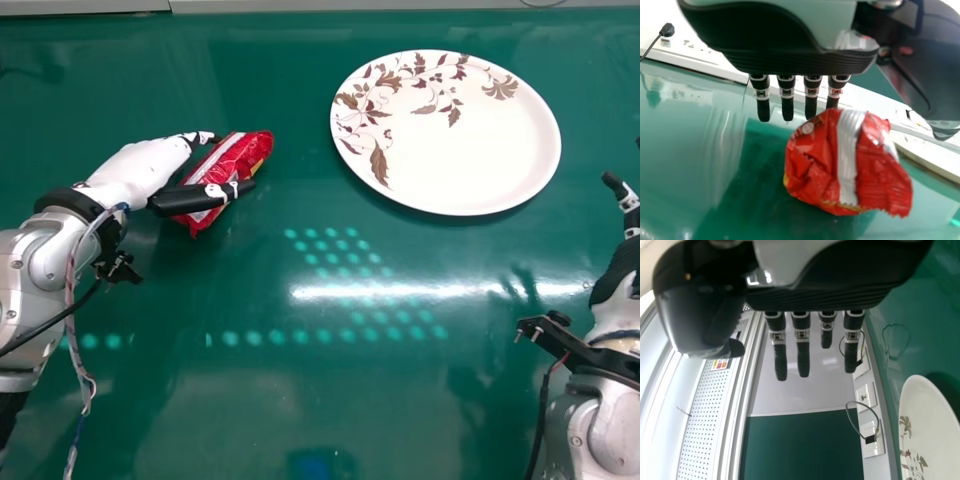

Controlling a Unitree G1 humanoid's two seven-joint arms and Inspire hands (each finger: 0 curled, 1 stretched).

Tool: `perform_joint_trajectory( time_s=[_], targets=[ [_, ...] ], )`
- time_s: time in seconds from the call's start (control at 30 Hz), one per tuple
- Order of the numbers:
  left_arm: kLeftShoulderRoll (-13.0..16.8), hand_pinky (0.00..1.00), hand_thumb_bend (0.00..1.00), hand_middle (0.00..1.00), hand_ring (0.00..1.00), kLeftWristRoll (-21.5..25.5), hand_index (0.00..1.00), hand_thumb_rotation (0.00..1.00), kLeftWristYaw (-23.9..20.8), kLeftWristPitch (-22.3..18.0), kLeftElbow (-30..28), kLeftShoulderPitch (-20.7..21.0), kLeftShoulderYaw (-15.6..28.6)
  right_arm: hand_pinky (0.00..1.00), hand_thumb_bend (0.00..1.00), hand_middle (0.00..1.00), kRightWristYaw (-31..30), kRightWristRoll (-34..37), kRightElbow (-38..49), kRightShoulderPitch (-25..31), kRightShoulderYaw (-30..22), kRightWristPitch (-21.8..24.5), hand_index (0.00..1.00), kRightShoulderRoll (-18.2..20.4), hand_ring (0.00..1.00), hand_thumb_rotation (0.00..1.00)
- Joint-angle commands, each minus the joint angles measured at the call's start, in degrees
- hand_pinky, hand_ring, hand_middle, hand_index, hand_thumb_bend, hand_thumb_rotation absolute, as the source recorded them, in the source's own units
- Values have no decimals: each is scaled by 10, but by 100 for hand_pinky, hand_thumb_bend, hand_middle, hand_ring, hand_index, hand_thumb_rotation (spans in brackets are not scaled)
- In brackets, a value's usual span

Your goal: Pick up biscuit and place it in the plate

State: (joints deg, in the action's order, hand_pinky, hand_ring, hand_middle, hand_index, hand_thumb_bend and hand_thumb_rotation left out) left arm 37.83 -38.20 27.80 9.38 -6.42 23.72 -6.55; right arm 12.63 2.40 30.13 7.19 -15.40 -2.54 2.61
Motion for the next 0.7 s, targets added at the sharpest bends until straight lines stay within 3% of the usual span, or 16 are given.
perform_joint_trajectory(
  time_s=[0.0,0.17,0.37,0.67],
  targets=[
    [7,91,100,98,96,-11,97,50,4,3,10,10,-14,74,51,81,1,-7,10,6,-5,5,74,-3,80,24],
    [17,91,100,97,96,-21,95,50,11,-8,34,33,-30,76,51,81,2,-7,20,10,-5,15,74,0,81,24],
    [47,92,100,98,97,-53,95,56,57,-12,55,66,-62,74,51,80,3,-6,38,17,-6,30,73,2,79,25],
    [73,90,100,96,94,-125,94,41,101,-28,74,102,-112,71,51,79,0,-4,48,20,-10,36,75,0,78,24]
  ],
)
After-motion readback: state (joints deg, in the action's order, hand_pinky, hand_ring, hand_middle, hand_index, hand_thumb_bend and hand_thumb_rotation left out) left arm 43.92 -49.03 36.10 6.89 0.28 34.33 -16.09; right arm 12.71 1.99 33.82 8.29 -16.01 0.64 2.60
